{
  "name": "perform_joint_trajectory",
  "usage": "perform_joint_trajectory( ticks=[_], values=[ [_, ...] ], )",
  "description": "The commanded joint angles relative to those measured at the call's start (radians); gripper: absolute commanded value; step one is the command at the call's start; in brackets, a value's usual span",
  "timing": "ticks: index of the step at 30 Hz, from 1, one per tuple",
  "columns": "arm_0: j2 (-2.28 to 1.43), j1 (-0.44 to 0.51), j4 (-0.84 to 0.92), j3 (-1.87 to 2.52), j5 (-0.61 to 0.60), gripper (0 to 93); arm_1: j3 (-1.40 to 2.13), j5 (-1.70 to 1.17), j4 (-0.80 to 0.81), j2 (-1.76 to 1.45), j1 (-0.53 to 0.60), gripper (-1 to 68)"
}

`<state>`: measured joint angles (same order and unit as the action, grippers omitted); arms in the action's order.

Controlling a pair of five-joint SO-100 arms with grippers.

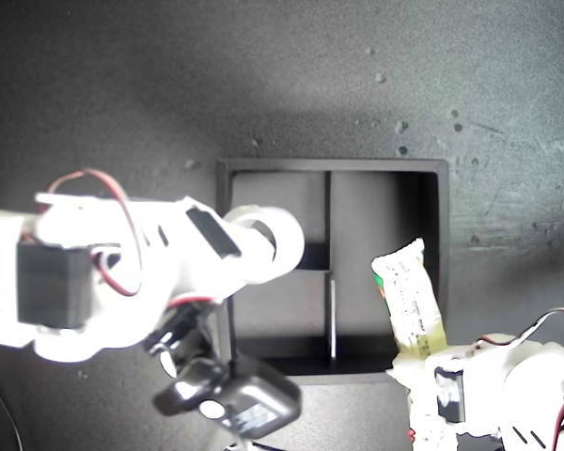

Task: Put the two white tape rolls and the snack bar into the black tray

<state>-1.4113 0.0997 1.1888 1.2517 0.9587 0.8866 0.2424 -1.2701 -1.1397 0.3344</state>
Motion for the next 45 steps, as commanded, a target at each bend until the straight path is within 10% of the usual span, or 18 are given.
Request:
perform_joint_trajectory(
  ticks=[1, 18, 30, 45],
  values=[
    [0.011, -0.034, 0.037, -0.074, 0.003, 0.4, -0.055, -0.005, 0.003, -0.008, -0.005, -0.1],
    [0.135, -0.014, 0.097, -0.238, -0.006, 3.4, -0.008, 0.015, 0.028, -0.006, -0.002, 0.0],
    [0.126, -0.020, 0.209, -0.267, 0.049, 13.4, 0.008, 0.023, -0.061, -0.005, -0.006, 23.4],
    [-0.451, 0.084, 0.264, 0.066, 0.272, 8.6, -0.310, 0.107, -0.531, -0.305, -0.186, 13.8]
  ],
)
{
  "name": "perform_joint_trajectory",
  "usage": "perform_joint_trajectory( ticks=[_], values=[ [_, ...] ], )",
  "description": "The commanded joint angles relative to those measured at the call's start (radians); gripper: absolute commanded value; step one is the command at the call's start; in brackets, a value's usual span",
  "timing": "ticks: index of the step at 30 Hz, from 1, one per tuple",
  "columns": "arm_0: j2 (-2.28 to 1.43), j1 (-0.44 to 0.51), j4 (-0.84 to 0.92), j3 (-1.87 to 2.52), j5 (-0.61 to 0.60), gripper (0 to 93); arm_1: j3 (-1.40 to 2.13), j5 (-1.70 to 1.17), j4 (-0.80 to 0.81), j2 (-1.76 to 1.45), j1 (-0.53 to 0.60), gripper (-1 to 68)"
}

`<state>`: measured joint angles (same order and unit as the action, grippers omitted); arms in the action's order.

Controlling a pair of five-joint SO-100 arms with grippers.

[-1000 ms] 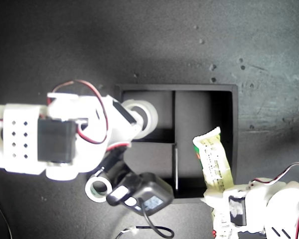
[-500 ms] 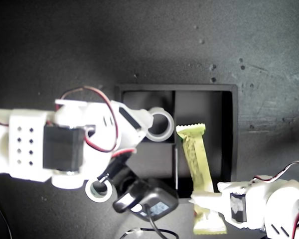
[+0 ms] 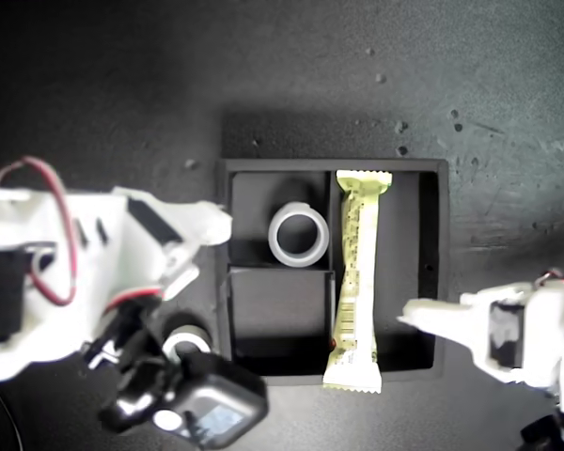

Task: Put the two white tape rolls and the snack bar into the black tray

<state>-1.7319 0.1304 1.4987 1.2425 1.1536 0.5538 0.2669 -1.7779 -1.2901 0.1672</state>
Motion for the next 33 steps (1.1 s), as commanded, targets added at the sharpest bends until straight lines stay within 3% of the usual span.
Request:
perform_joint_trajectory(
  ticks=[1, 5, 10, 12, 17, 33],
  values=[
    [-0.156, 0.078, -0.074, 0.126, 0.110, 8.3, 0.072, 0.135, -0.023, -0.218, -0.028, 12.5],
    [-0.183, 0.187, -0.218, 0.299, 0.242, 7.7, 0.301, 0.411, -0.015, -0.462, -0.057, 9.4],
    [-0.031, 0.311, -0.321, 0.299, 0.337, 8.1, 0.746, 0.672, 0.147, -0.827, -0.034, 6.3],
    [0.041, 0.342, -0.321, 0.268, 0.376, 8.6, 0.945, 0.747, 0.212, -0.982, -0.037, 1.0],
    [0.163, 0.396, -0.368, 0.253, 0.453, 9.3, 1.298, 0.857, 0.324, -1.253, -0.035, 0.0],
    [0.336, 0.436, -0.554, 0.301, 0.526, 10.9, 1.488, 0.904, 0.402, -1.299, 0.008, -0.1]
  ],
)
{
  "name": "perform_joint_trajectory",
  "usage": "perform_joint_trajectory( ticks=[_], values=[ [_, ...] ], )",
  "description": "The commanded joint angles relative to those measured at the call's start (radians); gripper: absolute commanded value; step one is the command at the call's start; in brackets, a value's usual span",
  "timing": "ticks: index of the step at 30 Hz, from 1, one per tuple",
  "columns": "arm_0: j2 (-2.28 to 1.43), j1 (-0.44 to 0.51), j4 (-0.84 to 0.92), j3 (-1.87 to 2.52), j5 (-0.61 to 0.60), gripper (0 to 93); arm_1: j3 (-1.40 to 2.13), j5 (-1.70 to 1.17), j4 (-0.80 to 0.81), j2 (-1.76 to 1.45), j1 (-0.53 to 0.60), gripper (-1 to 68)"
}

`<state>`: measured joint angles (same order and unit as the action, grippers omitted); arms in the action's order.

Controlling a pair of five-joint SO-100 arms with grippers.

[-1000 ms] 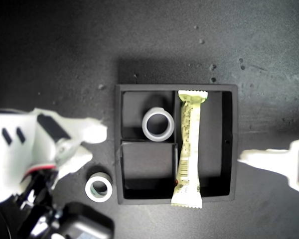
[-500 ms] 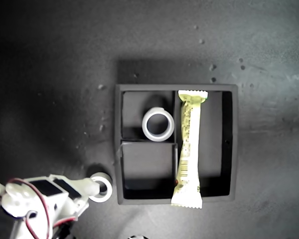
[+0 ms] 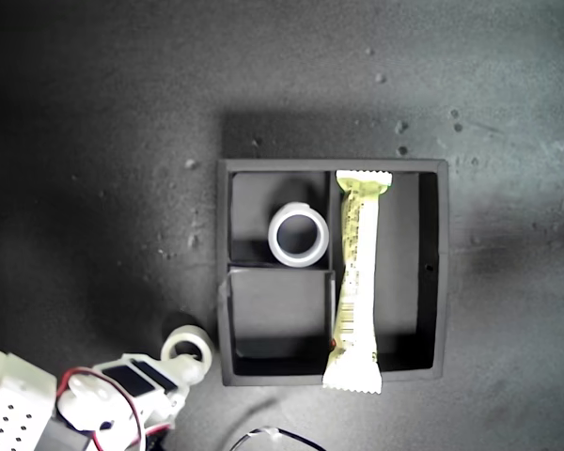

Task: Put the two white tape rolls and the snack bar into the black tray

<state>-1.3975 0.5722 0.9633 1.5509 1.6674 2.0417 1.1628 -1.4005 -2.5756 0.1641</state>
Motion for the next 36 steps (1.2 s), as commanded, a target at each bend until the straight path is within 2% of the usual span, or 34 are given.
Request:
perform_joint_trajectory(
  ticks=[1, 11, 19, 30, 33, 36],
  values=[
    [0.008, -0.006, -0.018, -0.009, 0.017, 10.9, 0.005, 0.008, 0.026, -0.014, 0.015, -0.1],
    [0.072, -0.018, -0.018, 0.017, 0.072, 12.3, 0.035, -0.028, 0.084, -0.014, 0.060, -0.1],
    [0.066, -0.020, 0.025, 0.018, 0.071, 13.1, 0.057, -0.061, 0.133, -0.014, 0.106, -0.1],
    [0.133, -0.034, 0.054, 0.006, 0.098, 14.1, 0.084, -0.089, 0.178, -0.014, 0.120, -0.1],
    [0.141, -0.041, 0.054, 0.002, 0.104, 10.5, 0.094, -0.087, 0.184, -0.014, 0.123, -0.1],
    [0.129, -0.049, 0.054, 0.003, 0.106, 2.7, 0.103, -0.086, 0.190, -0.014, 0.127, -0.1]
  ],
)
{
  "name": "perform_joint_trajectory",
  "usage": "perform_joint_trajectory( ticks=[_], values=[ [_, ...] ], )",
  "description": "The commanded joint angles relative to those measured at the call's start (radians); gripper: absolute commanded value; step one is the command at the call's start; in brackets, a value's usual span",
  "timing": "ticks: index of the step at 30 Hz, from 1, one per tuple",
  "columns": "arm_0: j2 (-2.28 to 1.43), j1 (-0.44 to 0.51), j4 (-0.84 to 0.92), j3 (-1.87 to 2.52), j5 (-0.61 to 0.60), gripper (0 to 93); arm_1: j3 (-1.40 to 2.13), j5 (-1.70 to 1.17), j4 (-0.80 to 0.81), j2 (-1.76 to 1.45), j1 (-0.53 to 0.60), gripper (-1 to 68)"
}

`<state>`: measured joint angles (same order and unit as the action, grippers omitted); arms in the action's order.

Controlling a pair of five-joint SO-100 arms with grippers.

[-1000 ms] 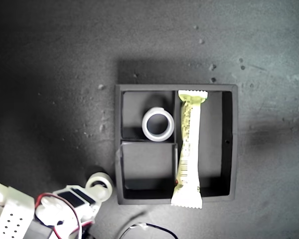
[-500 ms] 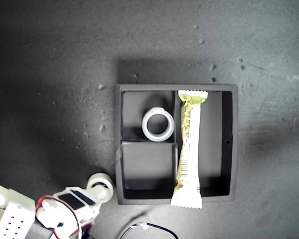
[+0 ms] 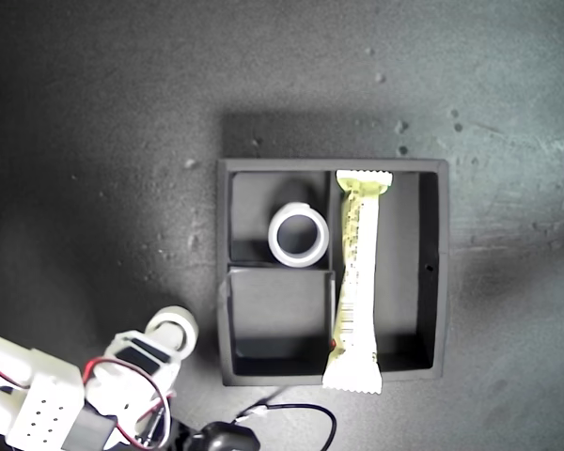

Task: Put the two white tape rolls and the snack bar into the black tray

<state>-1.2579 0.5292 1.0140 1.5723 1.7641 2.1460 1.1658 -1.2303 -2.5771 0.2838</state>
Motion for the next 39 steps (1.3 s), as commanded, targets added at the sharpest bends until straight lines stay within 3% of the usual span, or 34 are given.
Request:
perform_joint_trajectory(
  ticks=[1, 5, 12, 17, 21, 39],
  values=[
    [-0.023, -0.009, 0.003, -0.018, 0.003, 0.2, 0.002, -0.089, 0.023, -0.012, 0.009, -0.1],
    [-0.114, -0.015, 0.021, -0.028, -0.026, 0.0, 0.008, -0.092, 0.028, -0.012, 0.015, -0.1],
    [-0.187, -0.057, 0.341, -0.411, -0.224, 0.0, 0.041, -0.083, 0.063, -0.012, 0.015, -0.1],
    [0.092, -0.106, 0.581, -1.075, -0.416, 0.0, 0.115, -0.015, 0.135, -0.012, -0.011, -0.1],
    [0.515, -0.144, 0.818, -1.782, -0.492, 0.0, 0.187, 0.040, 0.215, -0.012, -0.020, -0.1],
    [0.575, -0.225, 0.821, -1.543, -0.425, 0.0, 0.302, 0.063, 0.341, -0.012, 0.035, -0.1]
  ],
)
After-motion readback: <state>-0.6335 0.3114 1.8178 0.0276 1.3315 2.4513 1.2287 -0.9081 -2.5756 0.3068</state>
